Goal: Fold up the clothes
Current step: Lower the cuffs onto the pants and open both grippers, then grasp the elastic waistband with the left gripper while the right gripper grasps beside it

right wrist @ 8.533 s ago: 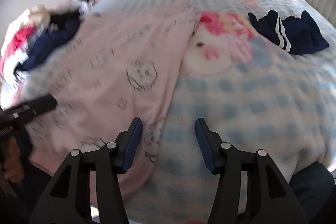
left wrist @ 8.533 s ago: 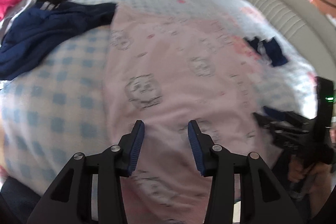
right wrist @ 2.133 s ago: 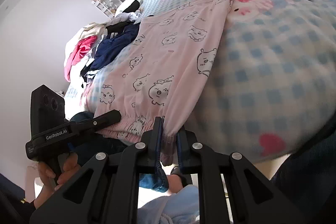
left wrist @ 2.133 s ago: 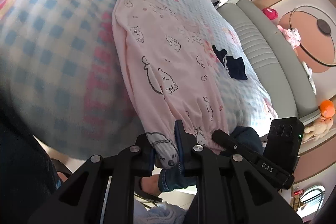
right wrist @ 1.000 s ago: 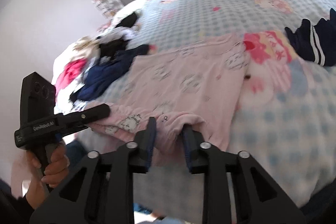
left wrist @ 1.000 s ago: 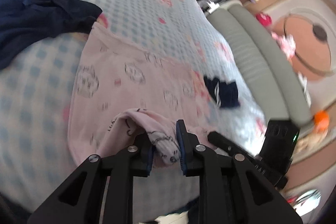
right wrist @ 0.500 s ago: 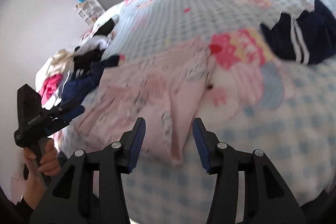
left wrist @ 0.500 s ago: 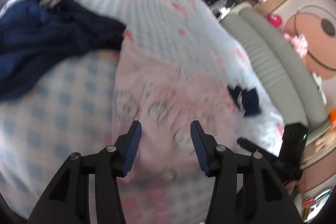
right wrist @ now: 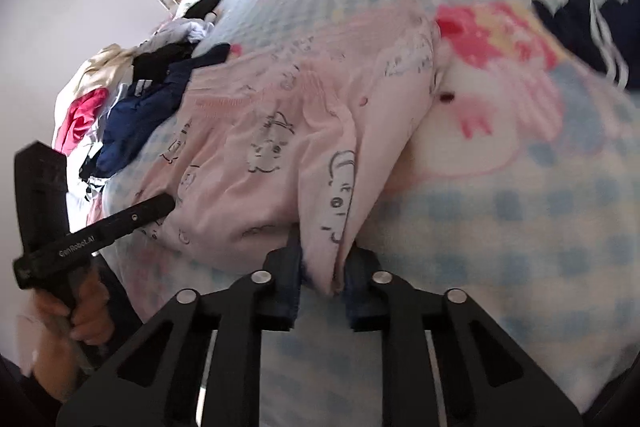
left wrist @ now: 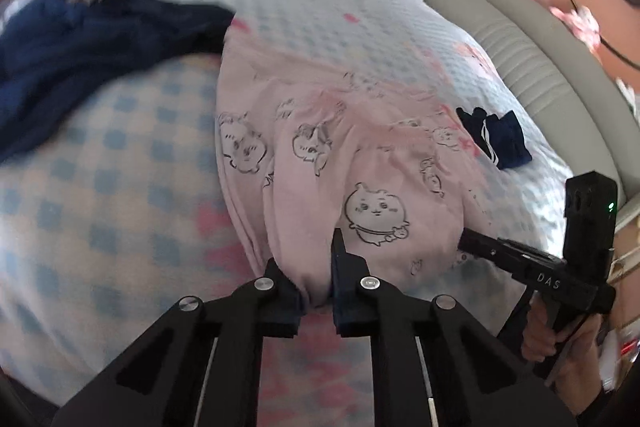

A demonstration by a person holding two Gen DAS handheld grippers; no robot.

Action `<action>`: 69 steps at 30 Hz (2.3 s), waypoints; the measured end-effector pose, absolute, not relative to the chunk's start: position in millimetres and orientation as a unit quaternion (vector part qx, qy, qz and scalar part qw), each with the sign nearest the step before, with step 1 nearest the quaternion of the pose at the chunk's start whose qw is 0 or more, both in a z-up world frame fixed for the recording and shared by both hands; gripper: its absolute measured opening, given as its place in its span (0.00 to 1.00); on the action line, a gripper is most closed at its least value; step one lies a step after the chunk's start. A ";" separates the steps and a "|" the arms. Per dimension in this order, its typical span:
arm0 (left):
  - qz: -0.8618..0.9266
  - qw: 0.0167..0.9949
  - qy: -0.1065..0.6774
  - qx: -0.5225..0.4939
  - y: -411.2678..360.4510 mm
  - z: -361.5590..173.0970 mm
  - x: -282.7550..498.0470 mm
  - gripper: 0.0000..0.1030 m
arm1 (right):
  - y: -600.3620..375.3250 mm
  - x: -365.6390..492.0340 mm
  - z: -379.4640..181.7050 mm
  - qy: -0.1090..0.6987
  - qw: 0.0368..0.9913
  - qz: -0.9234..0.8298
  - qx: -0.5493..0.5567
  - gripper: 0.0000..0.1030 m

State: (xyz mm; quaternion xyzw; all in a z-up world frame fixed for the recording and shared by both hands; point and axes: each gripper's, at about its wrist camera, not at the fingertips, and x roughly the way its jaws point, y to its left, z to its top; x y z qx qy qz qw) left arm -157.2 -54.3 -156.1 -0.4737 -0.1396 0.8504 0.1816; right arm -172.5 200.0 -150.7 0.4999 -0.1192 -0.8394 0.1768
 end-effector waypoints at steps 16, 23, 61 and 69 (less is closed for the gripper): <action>0.826 0.156 -0.050 -0.540 -62.8 -149.3 -108.1 0.19 | 228.9 -88.4 -141.6 -0.120 0.159 -0.839 0.507 0.13; 0.858 0.162 -0.050 -0.485 -59.8 -123.8 -93.6 0.23 | 230.3 -85.7 -133.0 -0.122 0.147 -0.853 0.486 0.19; 0.844 0.205 -0.107 -0.483 -53.0 -147.3 -146.0 0.45 | 215.9 -146.5 -131.2 -0.084 0.165 -0.848 0.496 0.42; 0.827 0.225 -0.066 -0.512 -31.4 -169.6 -170.8 0.21 | 175.1 -171.2 -149.4 -0.040 0.214 -0.828 0.517 0.25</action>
